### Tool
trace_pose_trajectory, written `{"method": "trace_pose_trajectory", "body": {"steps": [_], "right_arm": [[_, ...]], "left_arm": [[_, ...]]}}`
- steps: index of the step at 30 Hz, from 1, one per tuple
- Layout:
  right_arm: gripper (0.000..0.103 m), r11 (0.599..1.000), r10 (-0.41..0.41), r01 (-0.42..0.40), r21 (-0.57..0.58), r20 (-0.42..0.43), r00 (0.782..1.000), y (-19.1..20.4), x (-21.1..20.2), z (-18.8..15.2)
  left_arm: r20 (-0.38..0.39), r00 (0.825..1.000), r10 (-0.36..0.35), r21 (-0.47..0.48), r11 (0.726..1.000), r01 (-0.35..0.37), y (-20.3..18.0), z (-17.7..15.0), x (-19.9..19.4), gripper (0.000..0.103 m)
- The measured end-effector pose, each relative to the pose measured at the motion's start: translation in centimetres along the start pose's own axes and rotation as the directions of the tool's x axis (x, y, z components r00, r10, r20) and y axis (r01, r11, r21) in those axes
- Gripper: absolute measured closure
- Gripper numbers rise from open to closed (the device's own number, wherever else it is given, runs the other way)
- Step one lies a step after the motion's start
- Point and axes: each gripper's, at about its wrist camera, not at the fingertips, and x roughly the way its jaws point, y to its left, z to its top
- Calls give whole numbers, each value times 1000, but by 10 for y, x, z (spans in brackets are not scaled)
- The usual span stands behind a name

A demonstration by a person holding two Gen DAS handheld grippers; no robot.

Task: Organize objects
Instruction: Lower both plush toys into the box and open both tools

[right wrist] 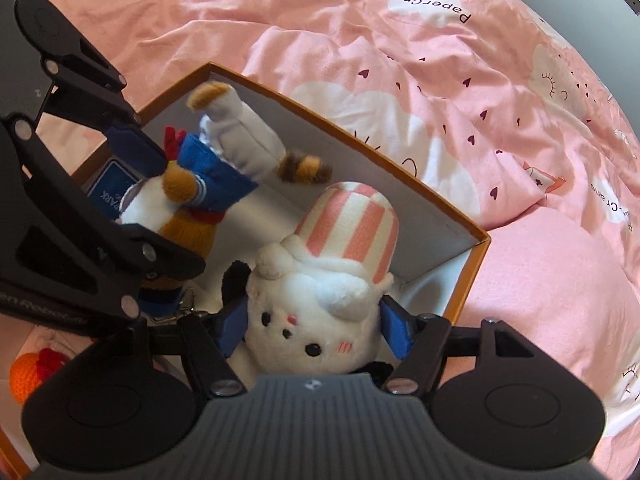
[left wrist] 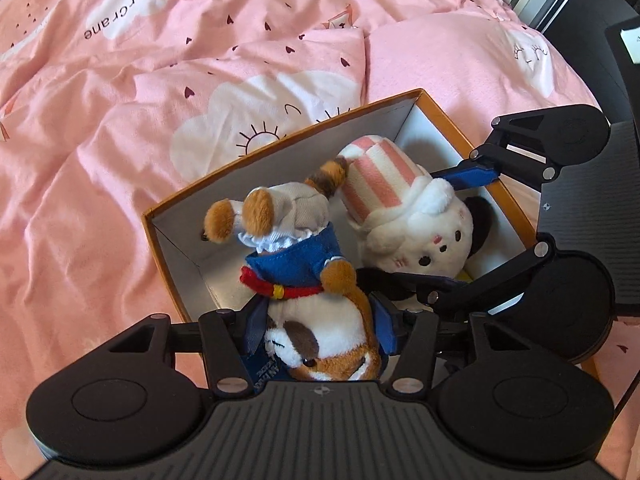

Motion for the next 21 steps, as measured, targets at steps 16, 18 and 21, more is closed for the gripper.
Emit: {"method": "trace_pose_trajectory", "body": {"steps": [16,18,21], "right_arm": [[25,996,-44,32,86,134,990,32,-59,-19],[25,990,-46,22,139,168,985,42,-73,-28],[24,973,-35,-20,230,232,972,57,-95,-45]], "left_arm": [[304,949,88,-105,993,-58,-9,-53,-71,34],[353,927,122,-116,989,-86,-16,-71,-85,32],[419,892,170,-141,983,-122,-24,-101,-103,29]]}}
